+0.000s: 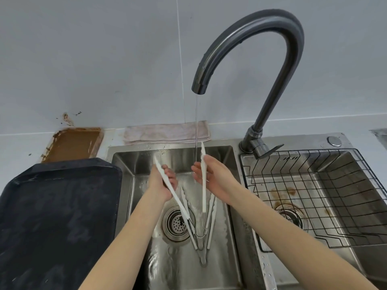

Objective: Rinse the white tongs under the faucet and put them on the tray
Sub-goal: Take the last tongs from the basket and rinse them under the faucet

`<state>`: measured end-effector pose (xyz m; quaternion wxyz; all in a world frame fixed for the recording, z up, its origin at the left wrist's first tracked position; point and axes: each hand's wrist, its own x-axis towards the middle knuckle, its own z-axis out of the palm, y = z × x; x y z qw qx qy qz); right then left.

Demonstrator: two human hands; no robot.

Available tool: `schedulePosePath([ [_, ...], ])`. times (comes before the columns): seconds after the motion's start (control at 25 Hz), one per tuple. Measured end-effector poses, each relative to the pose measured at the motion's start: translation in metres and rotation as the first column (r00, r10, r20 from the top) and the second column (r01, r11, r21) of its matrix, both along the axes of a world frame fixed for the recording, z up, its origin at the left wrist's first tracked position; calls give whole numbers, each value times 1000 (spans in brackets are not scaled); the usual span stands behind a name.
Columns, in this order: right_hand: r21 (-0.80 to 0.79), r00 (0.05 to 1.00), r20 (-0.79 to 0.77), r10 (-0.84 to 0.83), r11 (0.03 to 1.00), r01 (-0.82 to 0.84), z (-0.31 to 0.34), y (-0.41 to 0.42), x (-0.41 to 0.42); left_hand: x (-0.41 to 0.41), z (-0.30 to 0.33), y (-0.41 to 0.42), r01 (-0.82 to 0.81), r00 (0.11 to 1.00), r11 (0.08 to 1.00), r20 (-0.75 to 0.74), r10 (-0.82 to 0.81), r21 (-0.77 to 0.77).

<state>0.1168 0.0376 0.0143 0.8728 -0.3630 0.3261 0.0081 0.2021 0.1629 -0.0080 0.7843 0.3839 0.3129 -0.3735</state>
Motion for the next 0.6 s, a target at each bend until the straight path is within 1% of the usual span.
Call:
schedulePosePath([
  [0.08, -48, 999, 23, 35, 998, -34, 3, 7, 9, 2, -15, 10, -45, 998, 997, -38, 48, 64],
  [0.16, -134, 998, 13, 57, 990, -55, 4, 13, 17, 0, -24, 13, -36, 997, 997, -60, 41, 74],
  [0.28, -229, 995, -23, 94, 969, -97, 8, 21, 22, -9, -30, 6, 99, 995, 991, -26, -98, 85],
  [0.36, -219, 995, -6, 100, 971, -99, 8, 23, 24, -12, -32, 1, 160, 986, 981, 34, -164, 105],
  [0.44, -175, 996, 14, 93, 980, -90, 9, 20, 24, -13, -33, -1, 176, 979, 978, 81, -185, 113],
  [0.52, -162, 995, 17, 95, 983, -91, 11, 13, 24, -12, -33, -2, 154, 978, 979, 116, -170, 137],
  [0.6, -222, 996, 1, 95, 971, -92, 12, 9, 26, -11, -28, -3, 113, 977, 981, 160, -138, 159],
])
